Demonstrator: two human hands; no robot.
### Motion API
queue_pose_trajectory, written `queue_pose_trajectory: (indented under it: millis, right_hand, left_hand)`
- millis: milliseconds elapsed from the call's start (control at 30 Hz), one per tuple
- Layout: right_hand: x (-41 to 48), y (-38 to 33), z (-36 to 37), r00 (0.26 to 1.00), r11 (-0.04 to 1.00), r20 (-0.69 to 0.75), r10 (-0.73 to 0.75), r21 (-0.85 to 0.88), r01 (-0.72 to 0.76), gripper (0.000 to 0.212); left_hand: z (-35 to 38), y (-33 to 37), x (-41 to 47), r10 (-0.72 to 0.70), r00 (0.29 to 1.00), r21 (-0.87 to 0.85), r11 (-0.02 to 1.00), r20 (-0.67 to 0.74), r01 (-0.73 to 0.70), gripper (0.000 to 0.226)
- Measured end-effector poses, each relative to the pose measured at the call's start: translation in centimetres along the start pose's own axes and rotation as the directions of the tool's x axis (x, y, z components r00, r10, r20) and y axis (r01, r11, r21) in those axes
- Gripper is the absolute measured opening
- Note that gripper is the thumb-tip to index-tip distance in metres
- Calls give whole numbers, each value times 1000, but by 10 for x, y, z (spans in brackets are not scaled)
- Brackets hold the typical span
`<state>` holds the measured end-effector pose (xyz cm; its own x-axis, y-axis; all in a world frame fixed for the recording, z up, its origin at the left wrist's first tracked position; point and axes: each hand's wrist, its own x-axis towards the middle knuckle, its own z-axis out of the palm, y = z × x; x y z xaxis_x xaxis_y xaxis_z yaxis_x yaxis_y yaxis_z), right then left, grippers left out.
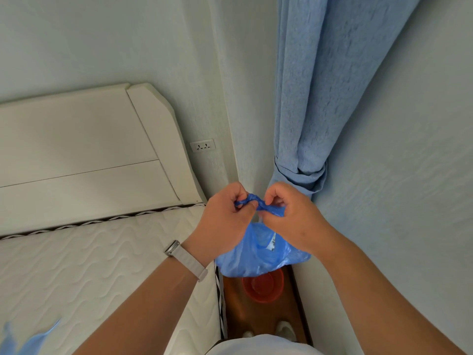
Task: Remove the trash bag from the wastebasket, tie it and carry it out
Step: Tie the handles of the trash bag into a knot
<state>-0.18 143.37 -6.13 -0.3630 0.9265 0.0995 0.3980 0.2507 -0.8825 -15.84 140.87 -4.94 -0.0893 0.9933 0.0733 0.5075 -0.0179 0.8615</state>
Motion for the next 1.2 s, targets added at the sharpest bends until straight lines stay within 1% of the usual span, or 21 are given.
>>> queue_pose_trajectory:
  millis: [67, 133, 200, 300, 367, 433, 500, 600, 667, 733, 767, 833, 967, 1033, 1100, 1200]
  right_hand:
    - [-1, 5, 1, 999, 1000, -35, 30, -7, -30, 20]
    - [0, 7, 1, 995, 1000, -97, 23, -8, -24, 21]
    - [2, 6, 2, 984, 999, -179, -25, -34, 19, 23]
    - [3, 6, 5, 964, 986, -245, -102, -155, 64, 26]
    - [2, 7, 6, 966, 979, -243, -85, -199, 36, 25]
    - [1, 4, 8, 981, 981, -190, -33, -194, -5, 32]
    - [1, -5, 8, 993, 994, -112, 22, -104, -34, 38]
    - [1, -16, 6, 997, 995, -37, 75, 70, -72, 28]
    - [1, -18, 5, 998, 991, -5, 70, 111, -69, 23]
    - [2, -16, 4, 997, 988, -20, 70, 138, -67, 10]
    - [3, -15, 3, 997, 987, -25, 71, 143, -67, 9]
    - [5, -13, 3, 997, 992, -46, 56, 120, -50, 17]
    - [8, -11, 3, 993, 997, -118, 18, 75, -9, 28]
    - [9, -9, 2, 987, 996, -150, 53, 85, -41, 22]
    - [11, -8, 1, 982, 993, -165, 95, 89, -81, 12]
    - [11, -4, 0, 981, 992, -157, 113, 67, -103, 11]
  left_hand:
    - [3, 1, -2, 13, 1000, -3, 1000, 16, -13, 38]
    - [4, 3, -3, 23, 999, 12, 1000, 25, -24, 37]
    - [3, 4, -2, 14, 999, 4, 1000, 37, -14, 37]
    - [0, 5, 1, -23, 999, -40, 999, 38, 24, 38]
    - [-2, 4, 4, -69, 997, -122, 990, 17, 71, 38]
    - [-5, 2, 8, -103, 995, -235, 967, 5, 102, 37]
    - [-8, 2, 10, -112, 993, -289, 951, 19, 113, 35]
    - [-10, 3, 10, -120, 992, -320, 939, 43, 127, 38]
    - [-11, 2, 11, -120, 992, -306, 944, 40, 126, 39]
    - [-13, 1, 12, -119, 992, -310, 943, 34, 124, 34]
    - [-14, 1, 13, -123, 991, -313, 941, 44, 131, 31]
    - [-15, 1, 13, -116, 990, -314, 940, 77, 135, 29]
    - [-18, -3, 13, -43, 991, -274, 959, 123, 76, 32]
    - [-22, -7, 15, -37, 993, -227, 972, 116, 62, 32]
    - [-26, -11, 18, -44, 992, -226, 972, 115, 70, 29]
    - [-34, -16, 22, -53, 992, -231, 970, 111, 77, 26]
